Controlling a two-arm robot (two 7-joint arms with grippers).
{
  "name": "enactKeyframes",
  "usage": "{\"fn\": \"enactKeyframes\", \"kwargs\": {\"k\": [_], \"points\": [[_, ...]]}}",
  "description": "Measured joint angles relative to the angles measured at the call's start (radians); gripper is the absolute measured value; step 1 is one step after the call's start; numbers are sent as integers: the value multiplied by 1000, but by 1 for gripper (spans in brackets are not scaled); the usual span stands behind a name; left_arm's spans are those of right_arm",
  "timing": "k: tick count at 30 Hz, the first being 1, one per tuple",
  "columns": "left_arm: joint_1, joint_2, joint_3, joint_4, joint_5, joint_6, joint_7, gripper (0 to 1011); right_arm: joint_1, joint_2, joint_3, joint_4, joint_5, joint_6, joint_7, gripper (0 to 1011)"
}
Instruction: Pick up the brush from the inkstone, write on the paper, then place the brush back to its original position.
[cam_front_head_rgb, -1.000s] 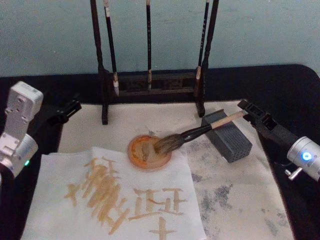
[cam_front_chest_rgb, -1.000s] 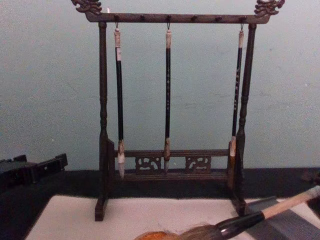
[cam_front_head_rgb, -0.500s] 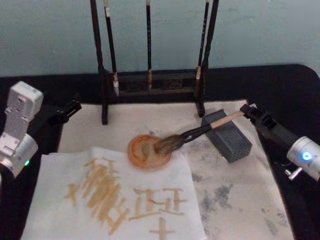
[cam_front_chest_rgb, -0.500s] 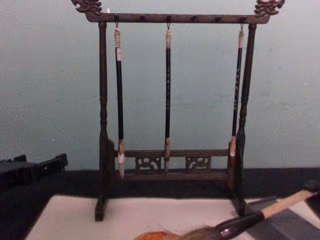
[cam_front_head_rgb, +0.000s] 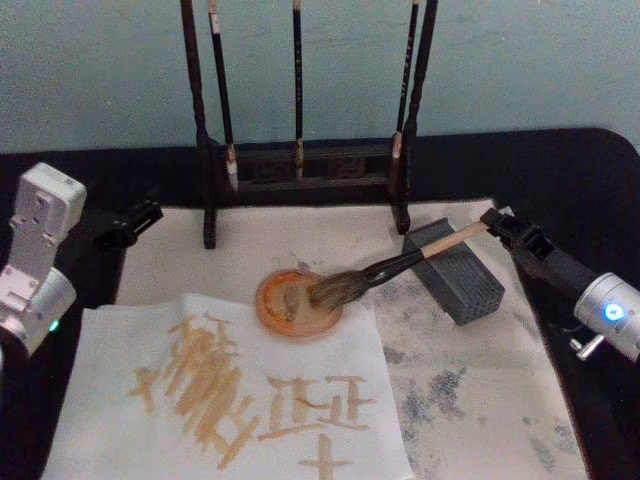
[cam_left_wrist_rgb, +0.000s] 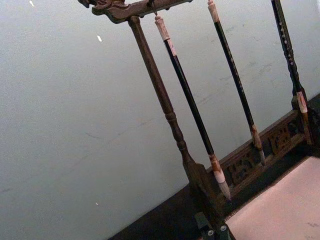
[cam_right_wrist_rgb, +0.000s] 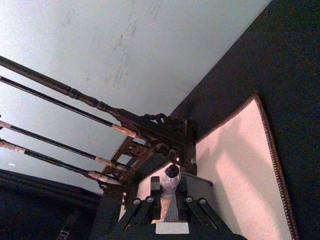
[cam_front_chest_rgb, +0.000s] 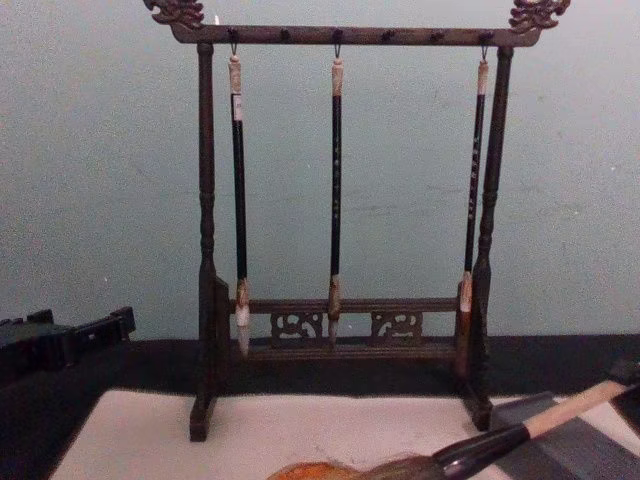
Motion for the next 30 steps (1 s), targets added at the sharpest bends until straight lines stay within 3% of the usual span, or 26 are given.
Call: {"fn": "enactKeyframes", "kwargs": {"k": [9, 18, 30], "points": [[0, 0, 0, 0, 0, 0, 0, 1002, 0, 1, -1, 1, 2, 0, 0, 176], [0, 0, 0, 0, 0, 0, 0, 1002, -3, 6, -2, 3, 55, -3, 14, 168], [0, 0, 0, 0, 0, 0, 0, 1000, -44, 53, 8, -88, 113, -16, 49, 169]]}}
